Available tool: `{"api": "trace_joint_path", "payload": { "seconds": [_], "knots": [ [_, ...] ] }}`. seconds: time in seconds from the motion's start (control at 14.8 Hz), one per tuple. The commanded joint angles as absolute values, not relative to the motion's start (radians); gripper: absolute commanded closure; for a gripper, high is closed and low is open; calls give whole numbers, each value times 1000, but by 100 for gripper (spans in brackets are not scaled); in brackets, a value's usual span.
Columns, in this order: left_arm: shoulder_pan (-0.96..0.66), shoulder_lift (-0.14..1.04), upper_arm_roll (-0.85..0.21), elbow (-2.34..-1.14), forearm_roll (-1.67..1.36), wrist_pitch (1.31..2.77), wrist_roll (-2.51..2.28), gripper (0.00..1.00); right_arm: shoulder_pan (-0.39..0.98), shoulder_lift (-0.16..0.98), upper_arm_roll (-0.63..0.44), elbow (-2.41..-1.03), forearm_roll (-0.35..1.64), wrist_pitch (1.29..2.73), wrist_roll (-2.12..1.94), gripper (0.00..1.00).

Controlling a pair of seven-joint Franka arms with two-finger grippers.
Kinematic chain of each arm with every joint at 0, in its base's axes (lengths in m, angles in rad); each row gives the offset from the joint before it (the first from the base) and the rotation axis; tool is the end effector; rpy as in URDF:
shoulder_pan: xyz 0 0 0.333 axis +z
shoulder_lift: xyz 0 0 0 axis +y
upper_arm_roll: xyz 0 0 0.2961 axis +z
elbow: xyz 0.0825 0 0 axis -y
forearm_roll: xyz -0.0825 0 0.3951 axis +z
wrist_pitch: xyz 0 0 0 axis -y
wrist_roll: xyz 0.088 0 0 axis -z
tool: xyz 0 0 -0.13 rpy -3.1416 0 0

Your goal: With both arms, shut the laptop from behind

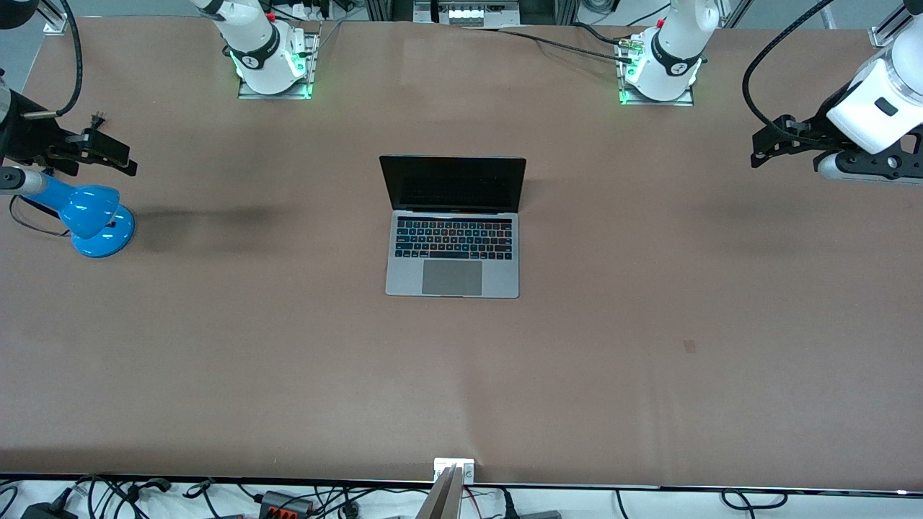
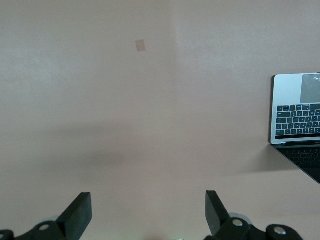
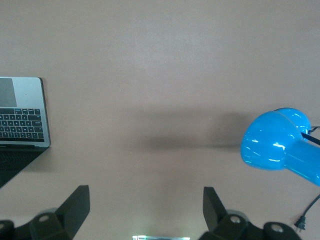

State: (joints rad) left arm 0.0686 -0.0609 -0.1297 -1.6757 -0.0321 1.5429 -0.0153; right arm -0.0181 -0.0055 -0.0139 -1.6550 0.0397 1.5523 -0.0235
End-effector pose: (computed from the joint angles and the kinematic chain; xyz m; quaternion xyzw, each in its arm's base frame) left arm 0.5399 -0.0390 0.5624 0.9990 -0.0225 -0.0366 0.0107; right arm 0.5561 -0.0126 0.5429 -0.9986 0.0048 0.0480 0.0212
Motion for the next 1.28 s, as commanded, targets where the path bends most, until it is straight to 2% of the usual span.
{"api": "trace_joint_path", "payload": {
  "seconds": [0.0,1.08,1.22],
  "knots": [
    [78,-48,-129,-1646,-28,1520,-6,0,-28,6,-8,-1628,41,1539,-8,0],
    [97,-35,-129,-1638,-28,1526,-15,0,-17,21,-2,-1621,46,1486,-28,0],
    [98,-38,-135,-1638,-28,1513,-21,40,-14,25,2,-1623,41,1468,-26,0]
  ]
}}
